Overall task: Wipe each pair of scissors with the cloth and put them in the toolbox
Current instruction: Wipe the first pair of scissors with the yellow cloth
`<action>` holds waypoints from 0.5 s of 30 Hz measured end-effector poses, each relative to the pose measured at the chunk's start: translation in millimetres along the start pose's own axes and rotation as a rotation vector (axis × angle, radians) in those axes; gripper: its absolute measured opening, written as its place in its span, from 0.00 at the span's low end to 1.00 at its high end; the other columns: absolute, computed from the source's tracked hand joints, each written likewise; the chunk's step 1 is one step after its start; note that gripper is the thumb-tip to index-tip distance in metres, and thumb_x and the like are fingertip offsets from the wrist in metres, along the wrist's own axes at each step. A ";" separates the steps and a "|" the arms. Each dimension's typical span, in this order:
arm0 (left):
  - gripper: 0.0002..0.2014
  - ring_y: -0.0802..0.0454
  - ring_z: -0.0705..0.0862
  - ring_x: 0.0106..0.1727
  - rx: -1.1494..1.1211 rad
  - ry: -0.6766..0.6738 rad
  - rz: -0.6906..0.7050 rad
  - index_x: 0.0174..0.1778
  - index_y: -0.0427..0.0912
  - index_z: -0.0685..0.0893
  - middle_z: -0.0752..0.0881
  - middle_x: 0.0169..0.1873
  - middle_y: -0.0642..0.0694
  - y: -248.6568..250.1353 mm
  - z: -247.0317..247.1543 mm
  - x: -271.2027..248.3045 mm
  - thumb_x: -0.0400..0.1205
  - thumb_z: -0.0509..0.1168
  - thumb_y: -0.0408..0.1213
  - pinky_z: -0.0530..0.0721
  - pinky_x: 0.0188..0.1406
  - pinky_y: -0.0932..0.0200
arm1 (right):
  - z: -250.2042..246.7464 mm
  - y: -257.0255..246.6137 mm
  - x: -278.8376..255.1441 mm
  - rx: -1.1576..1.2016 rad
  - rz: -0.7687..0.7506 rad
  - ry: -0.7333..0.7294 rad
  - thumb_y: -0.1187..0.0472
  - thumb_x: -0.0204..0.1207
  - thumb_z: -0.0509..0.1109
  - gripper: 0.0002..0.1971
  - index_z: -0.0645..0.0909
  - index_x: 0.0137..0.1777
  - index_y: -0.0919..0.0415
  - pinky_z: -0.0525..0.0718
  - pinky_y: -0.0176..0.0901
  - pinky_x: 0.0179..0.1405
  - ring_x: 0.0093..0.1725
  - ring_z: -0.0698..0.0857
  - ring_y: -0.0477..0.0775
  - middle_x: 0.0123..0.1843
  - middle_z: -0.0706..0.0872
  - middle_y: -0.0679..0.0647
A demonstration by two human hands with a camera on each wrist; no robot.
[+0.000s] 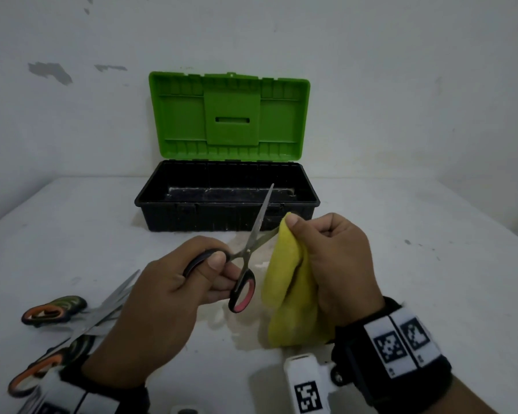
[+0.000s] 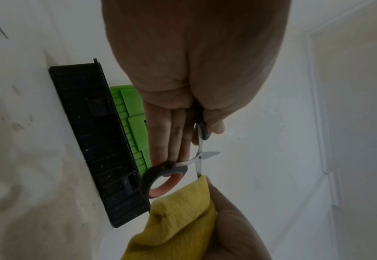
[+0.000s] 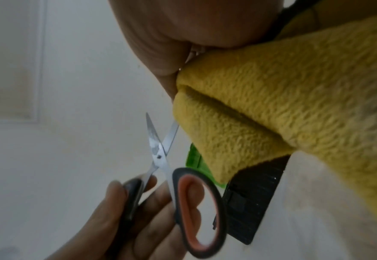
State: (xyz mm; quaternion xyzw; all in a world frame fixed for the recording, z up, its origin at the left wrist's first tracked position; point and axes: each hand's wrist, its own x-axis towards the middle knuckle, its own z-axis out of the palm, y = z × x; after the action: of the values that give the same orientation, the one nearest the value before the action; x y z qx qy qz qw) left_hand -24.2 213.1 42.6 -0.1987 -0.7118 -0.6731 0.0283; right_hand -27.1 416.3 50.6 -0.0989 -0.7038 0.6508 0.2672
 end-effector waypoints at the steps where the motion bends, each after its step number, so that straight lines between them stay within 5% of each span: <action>1: 0.11 0.42 0.92 0.42 -0.011 -0.002 -0.009 0.44 0.46 0.88 0.92 0.40 0.40 0.1 -0.8 0.4 0.76 0.61 0.45 0.91 0.42 0.54 | 0.9 0.2 -2.0 -0.013 -0.009 -0.024 0.52 0.72 0.82 0.14 0.82 0.32 0.55 0.86 0.40 0.35 0.32 0.87 0.45 0.31 0.88 0.49; 12: 0.10 0.39 0.92 0.42 -0.079 -0.004 -0.035 0.43 0.46 0.89 0.91 0.41 0.36 -1.6 -4.5 0.5 0.77 0.61 0.41 0.91 0.41 0.54 | 5.8 -0.9 -14.2 0.000 -0.040 -0.059 0.53 0.74 0.80 0.14 0.82 0.34 0.57 0.87 0.35 0.35 0.34 0.88 0.48 0.34 0.89 0.54; 15: 0.11 0.40 0.92 0.43 -0.050 -0.019 -0.034 0.45 0.43 0.88 0.91 0.41 0.37 -2.3 -6.2 -0.1 0.77 0.61 0.41 0.91 0.41 0.55 | 3.1 0.8 -8.3 0.024 -0.021 -0.024 0.53 0.74 0.81 0.14 0.81 0.32 0.57 0.85 0.32 0.32 0.31 0.86 0.44 0.30 0.88 0.48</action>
State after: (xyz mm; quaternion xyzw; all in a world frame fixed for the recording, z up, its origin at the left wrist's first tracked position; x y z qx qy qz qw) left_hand -26.3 207.0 40.9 -0.1934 -0.6983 -0.6891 0.0050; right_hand -21.9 409.6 47.8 -0.0806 -0.7000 0.6576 0.2666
